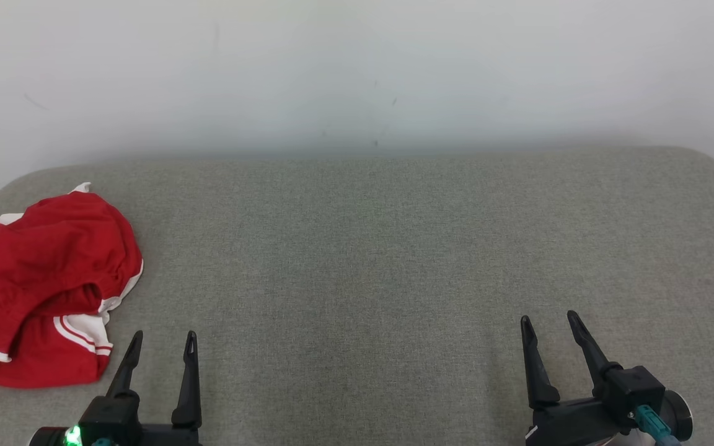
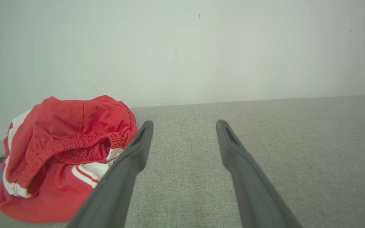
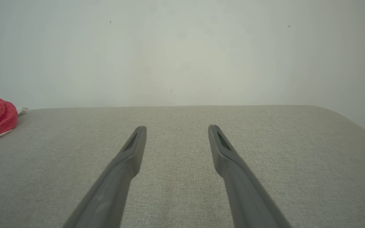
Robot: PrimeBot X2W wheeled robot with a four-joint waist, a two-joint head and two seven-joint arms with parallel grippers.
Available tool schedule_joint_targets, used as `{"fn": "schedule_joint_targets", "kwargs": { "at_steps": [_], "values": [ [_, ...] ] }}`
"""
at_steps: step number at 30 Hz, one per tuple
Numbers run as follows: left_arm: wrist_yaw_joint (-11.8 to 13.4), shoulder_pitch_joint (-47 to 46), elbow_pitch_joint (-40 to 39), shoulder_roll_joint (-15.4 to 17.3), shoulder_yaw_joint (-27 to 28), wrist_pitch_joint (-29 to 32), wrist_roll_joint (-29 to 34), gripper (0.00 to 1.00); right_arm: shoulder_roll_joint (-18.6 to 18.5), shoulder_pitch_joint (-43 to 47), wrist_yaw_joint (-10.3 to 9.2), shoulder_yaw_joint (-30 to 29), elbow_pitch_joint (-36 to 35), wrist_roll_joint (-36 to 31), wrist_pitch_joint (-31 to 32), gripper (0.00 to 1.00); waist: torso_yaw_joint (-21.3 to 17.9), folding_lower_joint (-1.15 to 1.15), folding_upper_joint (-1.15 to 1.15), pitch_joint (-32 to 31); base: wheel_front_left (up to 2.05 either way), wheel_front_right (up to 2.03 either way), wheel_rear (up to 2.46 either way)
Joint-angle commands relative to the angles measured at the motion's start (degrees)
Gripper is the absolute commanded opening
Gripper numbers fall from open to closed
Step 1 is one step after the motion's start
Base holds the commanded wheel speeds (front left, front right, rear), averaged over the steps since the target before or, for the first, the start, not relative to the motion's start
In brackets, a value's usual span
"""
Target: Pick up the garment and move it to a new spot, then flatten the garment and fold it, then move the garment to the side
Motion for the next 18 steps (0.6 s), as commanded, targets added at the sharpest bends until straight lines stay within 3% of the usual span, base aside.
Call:
{"fn": "schedule_joint_targets", "kwargs": {
  "at_steps": [1,18],
  "values": [
    [-0.1,0.3,0.2,0.0,0.2,-0.5,1.2,1.00,0.1,0.4,-0.12,0.1,0.1,-1.5,-0.6,1.00,0.0,0.00,0.00,0.0,0.00,0.00,0.00],
    [-0.5,-0.4,1.6,-0.7,1.4,-0.5,-2.6,1.00,0.1,0.6,-0.12,0.0,0.7,0.8,-0.4,1.00,0.0,0.00,0.00,-0.3,0.00,0.00,0.00]
  ]
}}
